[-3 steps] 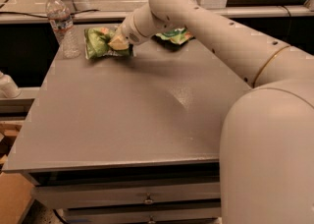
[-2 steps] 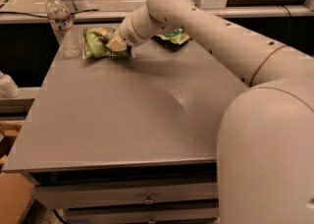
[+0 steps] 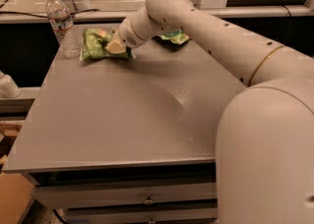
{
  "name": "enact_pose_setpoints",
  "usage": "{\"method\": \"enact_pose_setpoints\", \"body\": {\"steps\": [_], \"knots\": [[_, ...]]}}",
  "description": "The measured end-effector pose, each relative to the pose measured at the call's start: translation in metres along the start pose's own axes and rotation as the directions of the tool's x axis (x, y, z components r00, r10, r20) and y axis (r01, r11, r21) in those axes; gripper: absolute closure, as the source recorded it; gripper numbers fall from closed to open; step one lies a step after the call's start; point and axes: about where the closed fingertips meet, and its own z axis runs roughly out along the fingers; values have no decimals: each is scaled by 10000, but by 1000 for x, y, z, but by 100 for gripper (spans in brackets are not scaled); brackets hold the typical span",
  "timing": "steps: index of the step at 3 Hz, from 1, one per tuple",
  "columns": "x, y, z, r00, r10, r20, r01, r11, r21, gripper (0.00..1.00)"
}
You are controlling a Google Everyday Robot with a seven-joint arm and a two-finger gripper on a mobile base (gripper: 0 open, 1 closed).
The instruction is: Move green jalapeno chip bag near water bottle
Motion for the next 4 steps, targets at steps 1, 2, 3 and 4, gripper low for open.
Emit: {"method": "enact_pose_setpoints", "body": {"steps": [1, 2, 3, 4], "knots": [[-3, 5, -2, 10000, 57, 79, -56, 9999, -118, 12], [-5, 8, -8, 9999, 85, 135, -83, 9998, -156, 0], [-9, 9, -16, 9997, 46, 231, -43, 9999, -139, 0], [-15, 9, -36, 9992, -33, 404, 33, 10000, -3, 0]]}}
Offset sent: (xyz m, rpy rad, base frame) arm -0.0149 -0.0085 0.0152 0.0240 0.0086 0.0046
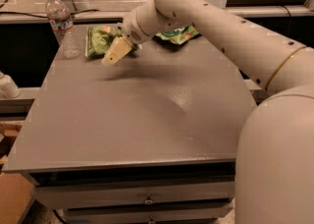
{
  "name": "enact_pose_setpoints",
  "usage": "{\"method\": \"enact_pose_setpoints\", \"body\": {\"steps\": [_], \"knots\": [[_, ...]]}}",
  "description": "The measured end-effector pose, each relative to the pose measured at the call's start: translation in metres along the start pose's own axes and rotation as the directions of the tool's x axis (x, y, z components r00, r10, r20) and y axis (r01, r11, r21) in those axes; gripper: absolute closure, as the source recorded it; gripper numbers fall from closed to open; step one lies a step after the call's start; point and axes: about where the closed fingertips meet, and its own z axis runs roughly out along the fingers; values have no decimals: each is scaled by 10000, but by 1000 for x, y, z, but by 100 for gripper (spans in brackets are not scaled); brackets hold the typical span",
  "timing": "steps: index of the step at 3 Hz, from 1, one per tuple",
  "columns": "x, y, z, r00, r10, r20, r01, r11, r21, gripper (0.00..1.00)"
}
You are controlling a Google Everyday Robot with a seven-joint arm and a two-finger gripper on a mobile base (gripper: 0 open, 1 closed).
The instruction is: Move green jalapeno chip bag near water bottle
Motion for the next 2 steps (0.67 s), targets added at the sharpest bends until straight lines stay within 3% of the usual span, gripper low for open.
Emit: {"method": "enact_pose_setpoints", "body": {"steps": [2], "knots": [[0, 6, -59, 9987, 134, 491, -159, 9985, 523, 0]]}}
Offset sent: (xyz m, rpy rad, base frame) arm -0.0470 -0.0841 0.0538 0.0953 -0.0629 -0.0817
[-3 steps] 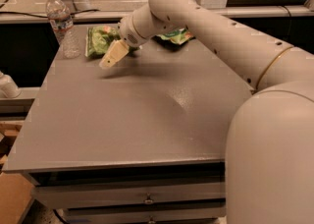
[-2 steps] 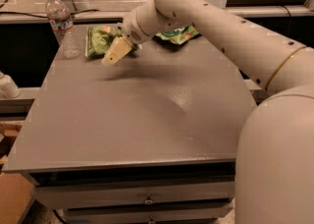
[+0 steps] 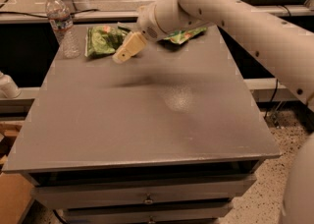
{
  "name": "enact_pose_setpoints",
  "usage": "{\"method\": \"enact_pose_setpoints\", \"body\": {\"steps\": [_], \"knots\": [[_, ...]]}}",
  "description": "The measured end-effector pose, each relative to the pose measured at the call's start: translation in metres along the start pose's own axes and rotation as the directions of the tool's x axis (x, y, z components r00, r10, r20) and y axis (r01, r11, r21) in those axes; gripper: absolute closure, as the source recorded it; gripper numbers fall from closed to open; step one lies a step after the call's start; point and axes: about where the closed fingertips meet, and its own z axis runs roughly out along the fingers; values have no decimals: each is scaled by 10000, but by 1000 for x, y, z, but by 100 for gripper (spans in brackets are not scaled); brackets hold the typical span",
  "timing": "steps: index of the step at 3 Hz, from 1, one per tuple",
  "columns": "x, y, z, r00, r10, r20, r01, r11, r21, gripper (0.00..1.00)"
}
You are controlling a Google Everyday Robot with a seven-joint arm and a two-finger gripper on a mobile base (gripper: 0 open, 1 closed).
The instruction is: Move green jalapeno chip bag near water bottle
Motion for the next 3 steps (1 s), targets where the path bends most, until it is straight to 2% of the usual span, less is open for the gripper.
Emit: {"method": "enact_pose_setpoints", "body": {"steps": [2, 3], "knots": [[36, 3, -74, 9983, 389, 428, -422, 9960, 785, 0], [42, 0, -83, 9983, 434, 389, -469, 9946, 924, 0]]}}
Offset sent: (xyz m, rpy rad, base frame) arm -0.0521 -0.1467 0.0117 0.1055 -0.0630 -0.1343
